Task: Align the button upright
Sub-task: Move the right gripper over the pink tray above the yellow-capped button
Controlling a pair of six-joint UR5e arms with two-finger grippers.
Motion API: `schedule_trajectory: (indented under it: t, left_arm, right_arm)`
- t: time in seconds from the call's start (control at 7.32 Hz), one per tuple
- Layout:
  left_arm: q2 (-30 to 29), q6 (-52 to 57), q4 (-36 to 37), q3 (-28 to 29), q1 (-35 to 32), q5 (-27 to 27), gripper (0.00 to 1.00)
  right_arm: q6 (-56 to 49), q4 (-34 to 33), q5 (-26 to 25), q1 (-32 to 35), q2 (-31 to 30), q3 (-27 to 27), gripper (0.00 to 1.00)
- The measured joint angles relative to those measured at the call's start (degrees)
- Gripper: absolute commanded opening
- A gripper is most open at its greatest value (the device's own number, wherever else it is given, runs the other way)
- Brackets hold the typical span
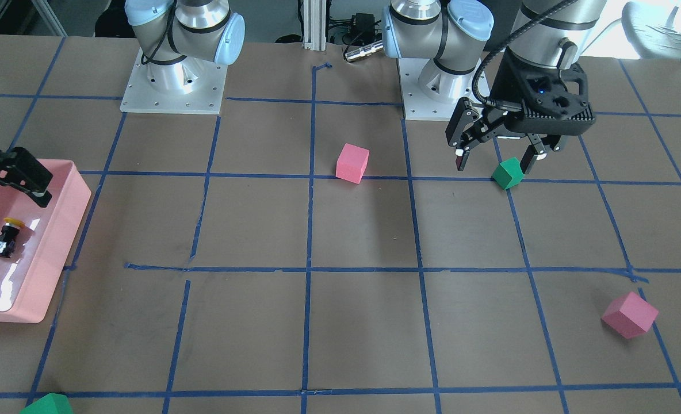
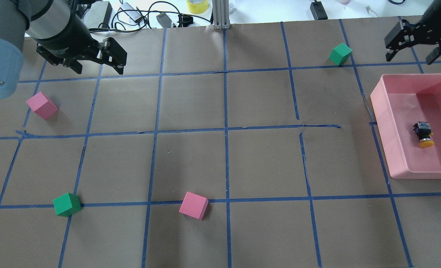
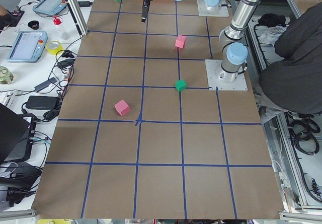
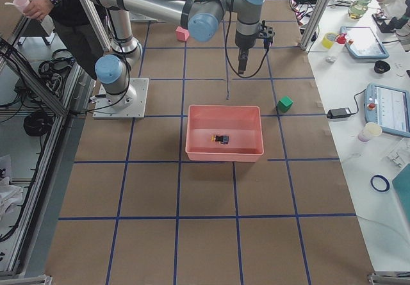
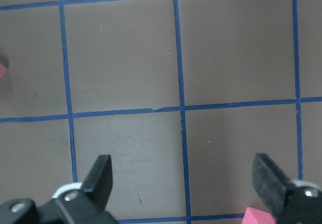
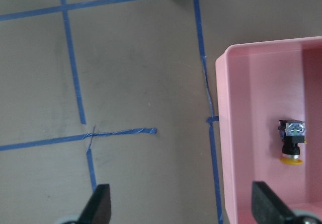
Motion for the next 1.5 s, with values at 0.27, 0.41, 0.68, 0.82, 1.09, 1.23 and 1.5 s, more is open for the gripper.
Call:
schedule_trajectory:
  t: [0.27, 0.41, 0.68, 0.82, 1.09, 1.23, 1.5]
  left_arm:
    - [0.03, 0.00, 0.00, 0.02, -0.02, 0.00, 1.00]
    - [0.02, 0.00, 0.00, 0.05, 0.01, 0.00, 1.00]
    - [0.01, 0.00, 0.00, 0.05, 0.04, 0.00, 1.00]
    - [0.02, 0.00, 0.00, 0.06, 0.04, 0.00, 1.00]
    - [0.03, 0.00, 0.00, 0.06, 0.04, 0.00, 1.00]
    - [0.03, 0.00, 0.00, 0.06, 0.04, 0.02, 1.00]
    - [0.03, 0.00, -0.02, 0.10, 0.04, 0.07, 1.00]
  right_arm:
    - [-5.02, -3.48, -0.03, -4.99, 3.80, 0.46, 0.95]
    - [-6.57, -6.33, -0.13, -6.50, 5.23, 1.73, 0.96]
    - [-7.99, -12.59, -0.60, -8.34, 6.27, 5.97, 0.96]
    - [-8.14, -15.54, -0.79, -8.61, 6.52, 8.21, 0.96]
    - [-8.21, -19.75, -0.95, -8.80, 7.56, 11.13, 0.96]
    - [-8.26, -21.04, -1.11, -8.85, 8.40, 11.56, 0.95]
    - [-10.23, -22.12, -2.34, -9.91, 9.57, 11.79, 0.93]
